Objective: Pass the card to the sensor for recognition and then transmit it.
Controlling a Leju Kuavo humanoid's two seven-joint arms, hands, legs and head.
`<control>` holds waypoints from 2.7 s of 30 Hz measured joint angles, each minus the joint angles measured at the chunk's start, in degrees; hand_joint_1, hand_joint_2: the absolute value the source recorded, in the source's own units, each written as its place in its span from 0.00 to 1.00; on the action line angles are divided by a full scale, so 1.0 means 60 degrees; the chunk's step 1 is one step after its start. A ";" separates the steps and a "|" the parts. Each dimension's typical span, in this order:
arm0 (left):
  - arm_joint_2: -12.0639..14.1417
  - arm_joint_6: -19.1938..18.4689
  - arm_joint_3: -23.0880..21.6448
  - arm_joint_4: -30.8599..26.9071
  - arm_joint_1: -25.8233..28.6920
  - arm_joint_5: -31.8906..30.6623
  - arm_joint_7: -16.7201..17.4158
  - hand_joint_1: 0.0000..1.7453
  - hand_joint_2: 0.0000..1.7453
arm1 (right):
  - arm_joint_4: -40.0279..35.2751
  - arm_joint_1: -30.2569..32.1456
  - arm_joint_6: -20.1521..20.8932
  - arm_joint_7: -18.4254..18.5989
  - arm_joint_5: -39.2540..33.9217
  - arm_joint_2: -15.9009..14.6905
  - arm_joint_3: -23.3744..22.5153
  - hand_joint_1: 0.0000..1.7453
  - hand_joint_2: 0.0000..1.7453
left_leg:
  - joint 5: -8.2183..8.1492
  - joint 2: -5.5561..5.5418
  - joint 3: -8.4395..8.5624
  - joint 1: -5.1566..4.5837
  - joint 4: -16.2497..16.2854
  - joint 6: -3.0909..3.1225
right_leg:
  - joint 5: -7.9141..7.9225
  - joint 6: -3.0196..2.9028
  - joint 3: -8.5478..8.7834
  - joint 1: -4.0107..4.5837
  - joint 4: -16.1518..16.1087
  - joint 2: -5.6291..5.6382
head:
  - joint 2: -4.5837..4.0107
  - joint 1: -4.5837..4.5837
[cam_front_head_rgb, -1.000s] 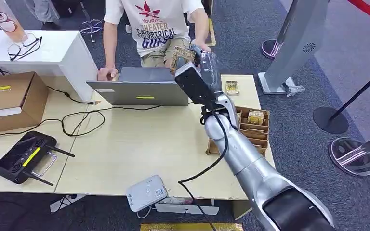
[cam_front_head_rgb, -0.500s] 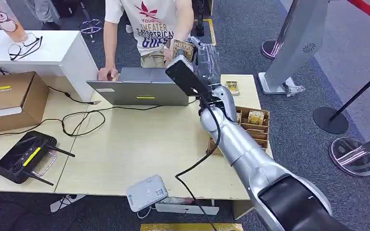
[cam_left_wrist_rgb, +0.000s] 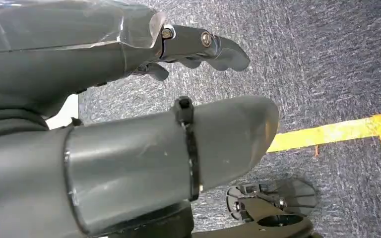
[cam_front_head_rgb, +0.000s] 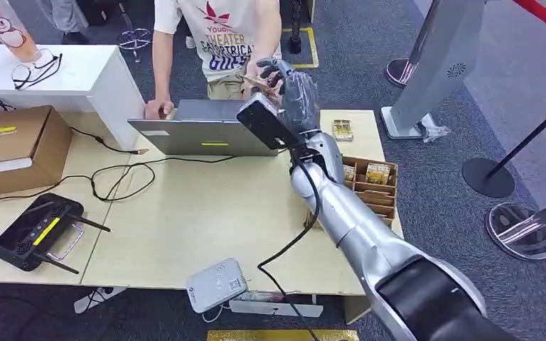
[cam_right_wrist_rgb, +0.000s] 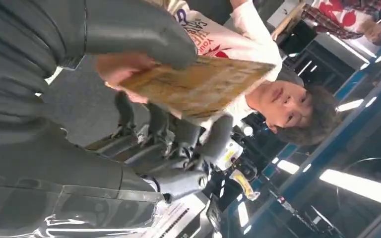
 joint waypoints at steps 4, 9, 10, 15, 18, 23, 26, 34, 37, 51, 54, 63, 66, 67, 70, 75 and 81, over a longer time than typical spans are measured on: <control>0.0011 0.0000 0.0000 0.0000 0.0013 0.0018 0.0000 0.00 0.00 | 0.0156 0.0001 0.0000 -0.0025 -0.0018 0.0025 0.0062 0.00 1.00 | 0.0000 0.0000 0.0000 -0.0001 0.0000 0.0000 | 0.0001 0.0001 0.0001 -0.0001 0.0000 0.0000 | 0.0000 0.0004; 0.0011 -0.0004 0.0000 0.0000 0.0030 0.0011 0.0000 0.00 0.00 | 0.0291 0.0002 0.0004 -0.0055 -0.0040 0.0051 0.0142 0.00 1.00 | 0.0000 0.0000 0.0000 -0.0001 0.0000 0.0000 | 0.0001 0.0001 0.0000 -0.0001 0.0000 0.0000 | 0.0000 0.0004; 0.0015 -0.0004 0.0000 0.0000 0.0032 -0.0004 0.0000 0.00 0.00 | 0.0306 0.0003 0.0004 -0.0069 -0.0069 0.0051 0.0149 0.00 1.00 | 0.0000 0.0000 0.0000 -0.0001 0.0000 0.0000 | 0.0000 0.0001 0.0000 -0.0001 0.0000 0.0000 | 0.0000 0.0004; 0.0015 -0.0007 -0.0004 0.0000 0.0035 -0.0022 0.0004 0.00 0.00 | 0.0306 0.0018 0.0004 -0.0179 -0.0124 0.0047 0.0186 0.00 1.00 | 0.0000 0.0000 0.0000 -0.0001 0.0000 0.0000 | 0.0000 0.0000 -0.0002 -0.0001 0.0000 0.0001 | 0.0000 0.0004; 0.0015 -0.0004 0.0000 0.0000 0.0043 -0.0015 0.0004 0.00 0.00 | 0.0186 0.0089 0.0011 -0.0309 -0.0295 0.0047 0.0226 0.00 1.00 | 0.0000 0.0001 0.0001 0.0000 0.0000 0.0000 | 0.0000 0.0000 -0.0002 0.0000 0.0000 0.0001 | 0.0000 0.0004; 0.0015 0.0058 0.0004 0.0000 0.0107 0.0116 -0.0094 0.00 0.00 | -0.0542 0.0477 0.0073 -0.0393 -0.0401 -0.0018 0.0342 0.00 1.00 | 0.0000 0.0002 0.0002 -0.0001 0.0000 0.0000 | 0.0000 0.0000 -0.0004 0.0000 0.0000 0.0002 | 0.0000 0.0004; 0.0011 0.0098 0.0040 0.0000 0.0152 0.0292 -0.0219 0.00 0.00 | -0.1200 0.0858 0.0058 -0.0390 -0.0382 -0.0190 0.0496 0.00 1.00 | -0.0001 0.0001 0.0001 -0.0001 0.0000 0.0000 | -0.0002 0.0000 -0.0007 0.0000 -0.0001 0.0000 | 0.0000 0.0004; -0.0306 0.0434 0.0331 0.0000 0.0072 0.0670 -0.0310 0.00 0.00 | -0.3262 0.2409 -0.0769 -0.0328 0.0479 -0.1015 0.0721 0.00 1.00 | -0.0004 -0.0001 -0.0002 -0.0005 0.0001 0.0002 | -0.0002 0.0001 -0.0007 -0.0002 -0.0006 -0.0001 | 0.0000 0.0007; -0.0313 0.0433 0.0423 0.0000 0.0074 0.0736 -0.0332 0.00 0.00 | -0.3877 0.3014 -0.1148 -0.0280 0.0897 -0.1400 0.0659 0.00 1.00 | -0.0006 -0.0001 -0.0001 -0.0005 0.0002 0.0002 | -0.0002 0.0001 -0.0009 -0.0002 -0.0006 -0.0001 | 0.0000 0.0004; -0.0324 0.0546 0.0790 0.0000 0.0095 0.0925 -0.0430 0.00 0.00 | -0.5155 0.4940 -0.1268 -0.0164 0.2189 -0.2466 -0.0583 0.01 1.00 | -0.0006 0.0002 -0.0003 -0.0004 0.0001 0.0002 | -0.0002 0.0001 -0.0010 -0.0002 -0.0006 0.0000 | 0.0000 0.0004; -0.0328 0.0554 0.0798 0.0000 0.0095 0.0929 -0.0430 0.00 0.00 | -0.5224 0.5032 -0.1268 -0.0127 0.2208 -0.2517 -0.0652 0.03 1.00 | -0.0006 0.0001 -0.0003 -0.0004 0.0001 0.0002 | -0.0002 0.0001 -0.0010 -0.0002 -0.0006 0.0001 | 0.0000 0.0004; -0.0335 0.0649 0.0907 0.0000 0.0110 0.1100 -0.0506 0.00 0.00 | -0.5545 0.6284 -0.1268 0.0550 0.3440 -0.2776 -0.1206 0.19 1.00 | -0.0015 -0.0003 -0.0008 -0.0005 0.0001 0.0012 | -0.0010 0.0009 -0.0010 -0.0003 -0.0006 -0.0006 | 0.0000 0.0000; -0.0339 0.0681 0.0995 0.0000 0.0116 0.1144 -0.0510 0.00 0.00 | -0.5639 0.6682 -0.1268 0.0747 0.3727 -0.2798 -0.1472 0.29 1.00 | -0.0020 -0.0003 -0.0009 -0.0005 0.0001 0.0020 | -0.0012 0.0011 -0.0010 -0.0003 -0.0007 -0.0007 | 0.0000 0.0004; -0.0339 0.0681 0.1016 0.0000 0.0116 0.1173 -0.0510 0.00 0.00 | -0.5654 0.6758 -0.1268 0.0776 0.3778 -0.2809 -0.1534 0.28 1.00 | -0.0020 -0.0002 -0.0008 -0.0005 0.0001 0.0020 | -0.0011 0.0011 -0.0010 -0.0003 -0.0007 -0.0007 | 0.0000 0.0000; -0.0339 0.0696 0.1082 0.0000 0.0116 0.1267 -0.0521 0.00 0.00 | -0.5657 0.6946 -0.1268 0.0852 0.3861 -0.2834 -0.1708 0.24 1.00 | -0.0020 0.0000 -0.0007 -0.0005 0.0001 0.0020 | -0.0011 0.0011 -0.0010 -0.0003 -0.0007 -0.0006 | 0.0000 0.0004; -0.0350 0.0732 0.1202 0.0000 0.0116 0.1268 -0.0532 0.00 0.00 | -0.5763 0.7299 -0.1271 0.1089 0.4084 -0.2871 -0.1956 0.24 1.00 | -0.0019 -0.0002 -0.0006 -0.0005 0.0001 0.0020 | -0.0011 0.0010 -0.0009 -0.0002 -0.0007 -0.0006 | 0.0000 0.0000; -0.0350 0.0729 0.1209 0.0000 0.0115 0.1191 -0.0546 0.00 0.00 | -0.5975 0.7735 -0.1271 0.1213 0.4211 -0.2944 -0.2270 0.23 1.00 | -0.0021 -0.0001 -0.0008 -0.0006 0.0001 0.0022 | -0.0012 0.0011 -0.0010 -0.0003 -0.0007 -0.0006 | 0.0000 0.0004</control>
